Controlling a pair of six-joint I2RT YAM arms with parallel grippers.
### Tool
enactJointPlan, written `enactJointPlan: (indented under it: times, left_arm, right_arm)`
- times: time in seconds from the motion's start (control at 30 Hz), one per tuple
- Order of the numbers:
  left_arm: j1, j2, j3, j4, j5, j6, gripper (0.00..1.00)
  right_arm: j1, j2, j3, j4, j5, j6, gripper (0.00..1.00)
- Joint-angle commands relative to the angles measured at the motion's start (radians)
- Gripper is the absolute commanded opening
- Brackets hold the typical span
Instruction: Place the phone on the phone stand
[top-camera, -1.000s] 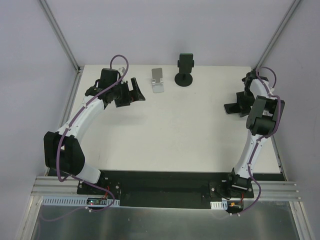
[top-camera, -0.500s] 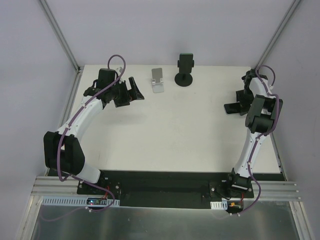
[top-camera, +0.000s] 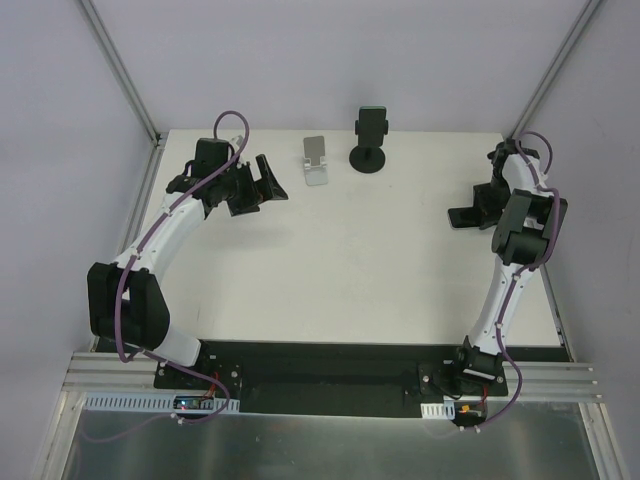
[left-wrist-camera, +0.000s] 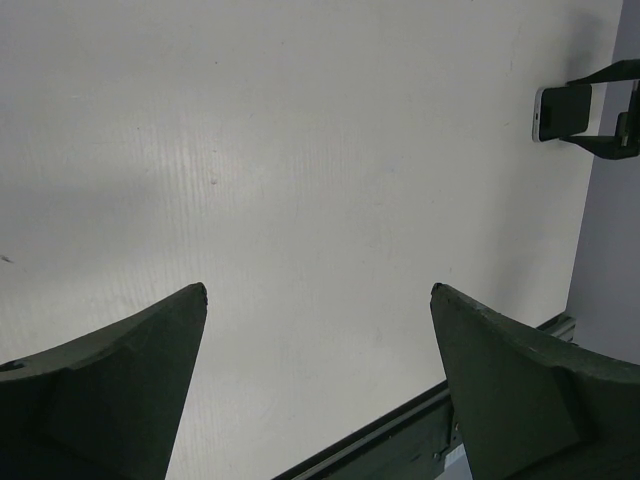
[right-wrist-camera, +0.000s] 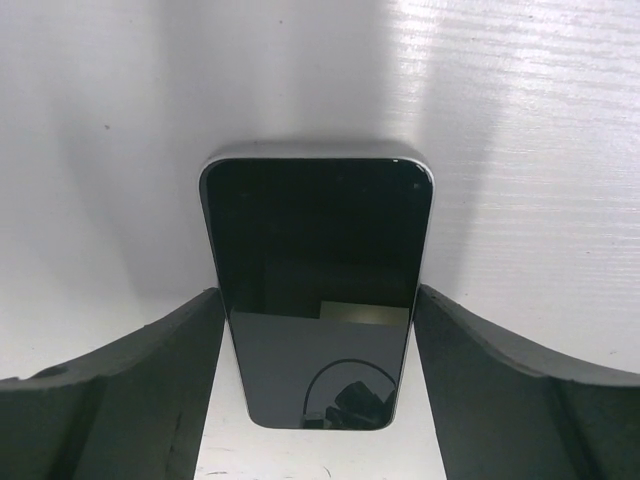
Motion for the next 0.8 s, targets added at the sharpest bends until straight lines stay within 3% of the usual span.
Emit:
enactJointPlan:
  times: [0.0, 0.13, 0.17, 0.3, 0.37, 0.57, 0.77]
  left_arm:
    - [0.014, -0.014, -0.005, 0.027, 0.026, -0.012, 0.92]
    - [0.015, -0.014, -0.007, 0.029, 0.029, -0.014, 0.92]
    - [0.015, -0.014, -0.009, 0.029, 0.029, -0.014, 0.92]
    - [0.015, -0.014, -0.01, 0.03, 0.029, -0.015, 0.92]
    - [0.017, -0.014, -0.01, 0.032, 0.031, -0.015, 0.92]
    - [0.018, -0.021, -0.012, 0.036, 0.034, -0.015, 0.92]
    - [0.018, -0.024, -0.015, 0.036, 0.029, -0.015, 0.92]
  right_arm:
    - [0.001, 0.025, 0.03, -0.056, -0.066, 0.009, 0.72]
    - [0.001, 0.012, 0.011, -0.044, -0.08, 0.009, 0.55]
    - [0.001, 0.005, 0.004, -0.033, -0.083, 0.004, 0.41]
    - [0.003, -0.027, -0.055, 0.036, -0.104, -0.008, 0.11]
    - [0.003, -0.056, -0.113, 0.106, -0.129, -0.017, 0.01]
    - [0.067, -0.182, -0.263, 0.278, -0.04, -0.037, 0.01]
    - [0.22, -0.296, -0.3, 0.367, 0.222, -0.12, 0.01]
